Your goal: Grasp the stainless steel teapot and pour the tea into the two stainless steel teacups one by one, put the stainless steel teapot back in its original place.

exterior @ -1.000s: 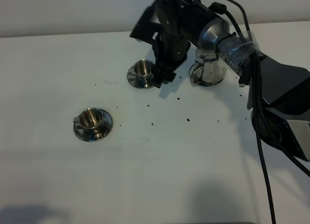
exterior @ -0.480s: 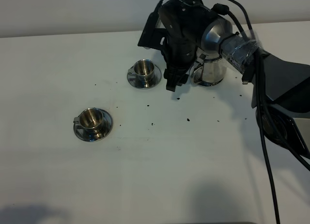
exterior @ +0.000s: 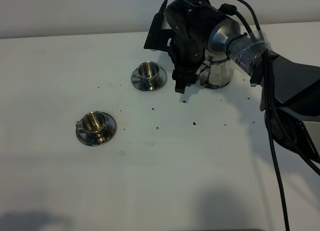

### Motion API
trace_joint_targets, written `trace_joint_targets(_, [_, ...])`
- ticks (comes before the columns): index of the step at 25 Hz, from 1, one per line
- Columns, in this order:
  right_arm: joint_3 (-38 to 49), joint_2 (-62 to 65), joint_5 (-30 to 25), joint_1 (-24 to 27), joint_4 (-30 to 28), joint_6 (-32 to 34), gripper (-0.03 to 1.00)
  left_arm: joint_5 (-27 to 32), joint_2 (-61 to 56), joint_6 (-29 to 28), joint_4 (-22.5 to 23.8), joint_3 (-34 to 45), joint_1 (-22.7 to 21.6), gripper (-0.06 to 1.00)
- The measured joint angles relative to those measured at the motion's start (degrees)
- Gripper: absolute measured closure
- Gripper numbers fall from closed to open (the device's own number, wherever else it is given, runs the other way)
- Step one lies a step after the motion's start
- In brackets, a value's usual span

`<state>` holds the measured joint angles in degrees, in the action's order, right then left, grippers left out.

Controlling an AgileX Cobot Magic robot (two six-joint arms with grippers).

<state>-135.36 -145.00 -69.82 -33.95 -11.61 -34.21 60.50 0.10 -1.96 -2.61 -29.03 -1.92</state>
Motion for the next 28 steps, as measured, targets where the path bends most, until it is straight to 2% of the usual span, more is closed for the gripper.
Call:
trace_joint_targets(14, [0.20, 0.00, 0.00, 0.48, 1.32, 4.76, 0.42, 0.00, 0.00, 0.00, 0.00, 0.00, 0.00, 0.49])
trace_joint_targets(21, [9.25, 5.16, 0.04, 0.48, 1.04, 5.50, 0.42, 0.00, 0.00, 0.04, 0.00, 0.00, 0.00, 0.49])
trace_joint_targets(28, [11.50, 6.80, 0.16, 0.48, -0.05, 5.57, 0.42, 0.06, 0.00, 0.06, 0.00, 0.00, 0.00, 0.49])
